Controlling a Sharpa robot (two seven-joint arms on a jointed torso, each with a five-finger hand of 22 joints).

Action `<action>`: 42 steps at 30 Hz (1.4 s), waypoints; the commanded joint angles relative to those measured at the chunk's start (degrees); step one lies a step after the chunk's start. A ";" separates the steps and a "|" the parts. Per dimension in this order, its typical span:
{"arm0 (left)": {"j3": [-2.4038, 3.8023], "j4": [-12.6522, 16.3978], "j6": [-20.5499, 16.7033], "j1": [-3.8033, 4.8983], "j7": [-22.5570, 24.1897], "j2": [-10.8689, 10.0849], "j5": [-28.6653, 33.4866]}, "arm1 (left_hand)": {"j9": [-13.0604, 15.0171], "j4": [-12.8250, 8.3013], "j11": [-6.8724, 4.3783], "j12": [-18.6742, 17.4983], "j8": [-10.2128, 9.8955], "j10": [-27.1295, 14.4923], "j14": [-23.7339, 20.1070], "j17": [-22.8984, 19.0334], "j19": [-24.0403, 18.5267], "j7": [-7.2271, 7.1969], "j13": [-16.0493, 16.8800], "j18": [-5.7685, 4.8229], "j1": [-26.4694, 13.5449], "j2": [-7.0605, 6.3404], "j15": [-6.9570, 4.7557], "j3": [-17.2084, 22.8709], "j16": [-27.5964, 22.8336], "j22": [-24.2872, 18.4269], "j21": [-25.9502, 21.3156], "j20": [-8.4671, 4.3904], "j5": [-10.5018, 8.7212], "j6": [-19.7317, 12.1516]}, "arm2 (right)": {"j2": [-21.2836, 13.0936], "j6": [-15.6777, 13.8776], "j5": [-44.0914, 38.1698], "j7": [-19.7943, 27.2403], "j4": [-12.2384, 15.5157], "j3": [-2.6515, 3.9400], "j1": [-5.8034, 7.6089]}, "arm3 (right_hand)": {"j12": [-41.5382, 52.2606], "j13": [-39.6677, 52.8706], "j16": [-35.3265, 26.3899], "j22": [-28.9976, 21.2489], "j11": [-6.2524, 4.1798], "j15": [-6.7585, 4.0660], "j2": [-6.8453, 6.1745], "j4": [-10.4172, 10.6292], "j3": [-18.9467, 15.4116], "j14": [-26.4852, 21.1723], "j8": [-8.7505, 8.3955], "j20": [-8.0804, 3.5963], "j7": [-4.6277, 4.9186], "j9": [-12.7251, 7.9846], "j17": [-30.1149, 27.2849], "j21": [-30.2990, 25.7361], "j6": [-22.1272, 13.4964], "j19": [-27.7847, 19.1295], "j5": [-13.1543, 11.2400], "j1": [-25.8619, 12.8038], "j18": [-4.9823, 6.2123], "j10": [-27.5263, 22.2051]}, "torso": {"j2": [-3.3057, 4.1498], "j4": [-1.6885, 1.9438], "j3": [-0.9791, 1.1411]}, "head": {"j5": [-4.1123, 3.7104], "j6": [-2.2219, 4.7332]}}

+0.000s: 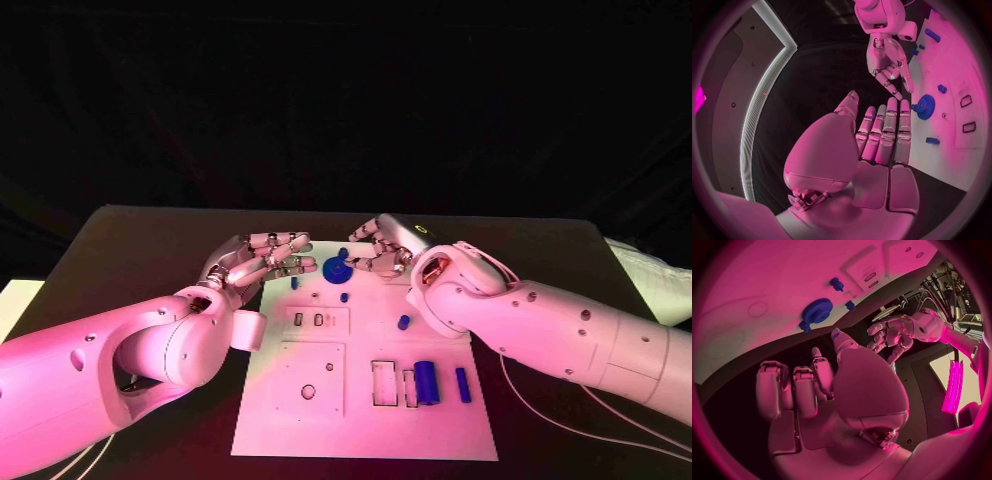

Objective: Assemble the parts on the task board

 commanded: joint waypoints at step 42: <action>-0.01 -2.23 1.55 -0.32 0.48 0.62 0.08 | -0.08 -0.43 -0.08 -0.22 -0.19 -0.44 -0.16 0.06 0.38 0.16 -0.08 0.66 0.68 -0.05 0.06 -0.04 -0.30 -0.09 -0.17 0.12 -0.32 -0.36 | -14.19 10.22 16.06 20.56 -8.58 1.39 -4.29 | -1.32 1.12 0.01 -0.68 -0.02 0.06 0.10 -4.77 0.72 5.21 0.08 0.02 -0.05 0.10 11.12 -0.29 1.11 -0.36 0.09 4.28 -0.66 -1.18 | -1.00 -2.40 0.85 | 0.50 -0.88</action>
